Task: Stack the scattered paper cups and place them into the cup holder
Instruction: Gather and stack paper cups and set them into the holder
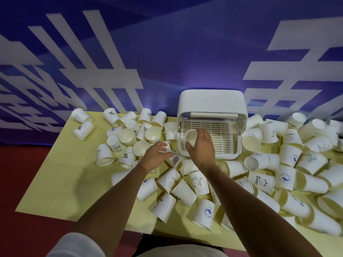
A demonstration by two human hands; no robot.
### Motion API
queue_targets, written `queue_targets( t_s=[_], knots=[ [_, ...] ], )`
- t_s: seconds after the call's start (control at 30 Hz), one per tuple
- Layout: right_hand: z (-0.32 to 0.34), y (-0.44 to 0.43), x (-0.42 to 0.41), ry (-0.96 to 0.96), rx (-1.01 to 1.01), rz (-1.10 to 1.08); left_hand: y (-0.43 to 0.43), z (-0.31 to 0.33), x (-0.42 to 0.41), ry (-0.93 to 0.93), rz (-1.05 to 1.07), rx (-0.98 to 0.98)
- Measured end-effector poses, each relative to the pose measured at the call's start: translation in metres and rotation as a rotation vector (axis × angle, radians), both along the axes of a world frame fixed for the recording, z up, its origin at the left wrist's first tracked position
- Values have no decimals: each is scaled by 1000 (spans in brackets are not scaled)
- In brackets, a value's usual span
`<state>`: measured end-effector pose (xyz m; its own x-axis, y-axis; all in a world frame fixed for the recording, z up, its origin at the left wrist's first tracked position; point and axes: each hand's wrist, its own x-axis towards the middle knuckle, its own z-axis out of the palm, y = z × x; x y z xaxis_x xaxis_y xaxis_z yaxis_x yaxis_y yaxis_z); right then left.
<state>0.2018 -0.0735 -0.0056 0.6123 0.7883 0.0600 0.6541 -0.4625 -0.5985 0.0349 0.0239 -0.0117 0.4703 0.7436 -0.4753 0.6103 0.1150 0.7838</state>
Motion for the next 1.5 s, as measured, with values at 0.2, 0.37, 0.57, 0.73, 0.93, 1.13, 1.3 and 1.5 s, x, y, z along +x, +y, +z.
queue_targets(
  t_s=[0.2,0.37,0.57,0.73,0.93,1.13,1.3,1.5],
  knots=[
    [6,10,-23,-1,34,171,-1,6,-19,-28,101,18],
    [11,42,-56,9,-34,252,16,11,-56,-18,201,9],
    [14,89,-111,29,-80,345,56,11,-126,-15,312,29],
    [10,131,-164,38,-113,410,93,10,-186,-11,395,73],
    [6,193,-217,13,-167,488,148,5,-242,67,471,69],
    [-3,271,-254,-27,-180,497,213,-8,-279,109,542,125],
    [-18,330,-275,-31,-194,536,258,-26,-293,146,541,174],
    [-45,384,-291,-39,-226,543,290,-57,-297,233,438,245]
  ],
)
